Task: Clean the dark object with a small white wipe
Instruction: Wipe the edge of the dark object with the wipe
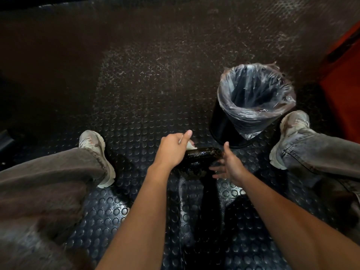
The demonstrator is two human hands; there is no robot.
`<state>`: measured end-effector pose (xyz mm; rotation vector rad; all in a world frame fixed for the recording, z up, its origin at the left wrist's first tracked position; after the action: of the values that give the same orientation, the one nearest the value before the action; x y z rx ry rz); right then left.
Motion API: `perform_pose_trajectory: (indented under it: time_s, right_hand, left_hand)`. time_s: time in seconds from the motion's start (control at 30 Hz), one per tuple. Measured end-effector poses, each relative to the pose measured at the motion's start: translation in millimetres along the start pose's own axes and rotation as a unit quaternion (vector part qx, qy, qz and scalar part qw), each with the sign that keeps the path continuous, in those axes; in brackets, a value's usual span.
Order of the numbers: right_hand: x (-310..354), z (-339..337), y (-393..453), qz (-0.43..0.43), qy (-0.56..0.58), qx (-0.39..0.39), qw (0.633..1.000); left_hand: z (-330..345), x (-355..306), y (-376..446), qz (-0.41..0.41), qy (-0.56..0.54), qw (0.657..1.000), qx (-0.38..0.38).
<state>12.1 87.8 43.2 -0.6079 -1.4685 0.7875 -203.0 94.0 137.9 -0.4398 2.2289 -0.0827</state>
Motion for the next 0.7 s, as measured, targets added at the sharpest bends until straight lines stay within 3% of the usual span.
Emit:
perform_pose_trajectory:
  time_s: [0.1, 0.27, 0.4, 0.57, 0.7]
  right_hand:
    - [1.1, 0.8, -2.6, 0.000, 0.011, -0.005, 1.000]
    - [-0.5, 0.0, -1.5, 0.006, -0.014, -0.001, 1.000]
    - [1.7, 0.7, -2.1, 0.001, -0.019, -0.001, 1.000]
    - [0.4, -1.7, 1.0, 0.001, 0.002, -0.006, 1.000]
    - [-1.4, -0.5, 1.3, 0.002, -0.002, 0.000, 1.000]
  left_hand:
    - [-2.0, 9.8, 5.4, -0.029, 0.077, 0.997, 0.005]
    - [26.9, -7.2, 17.1, -0.019, 0.100, 0.988, 0.113]
    - [22.2, -24.8, 13.1, 0.021, 0.028, 0.997, 0.068]
    - [-1.2, 8.4, 0.8, -0.019, 0.016, 1.000, -0.009]
    - [11.8, 5.3, 10.6, -0.025, 0.076, 0.995, 0.059]
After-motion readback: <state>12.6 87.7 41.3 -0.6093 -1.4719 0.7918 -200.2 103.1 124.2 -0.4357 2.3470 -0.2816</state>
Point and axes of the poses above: each hand's wrist, its own y-axis towards the middle knuckle, its own z-axis out of the palm, x = y × z, the point moved 5 cm from there along y, towards the middle knuckle, and after that the axes turned 8 degrees about -x, right-handed, at the moved point
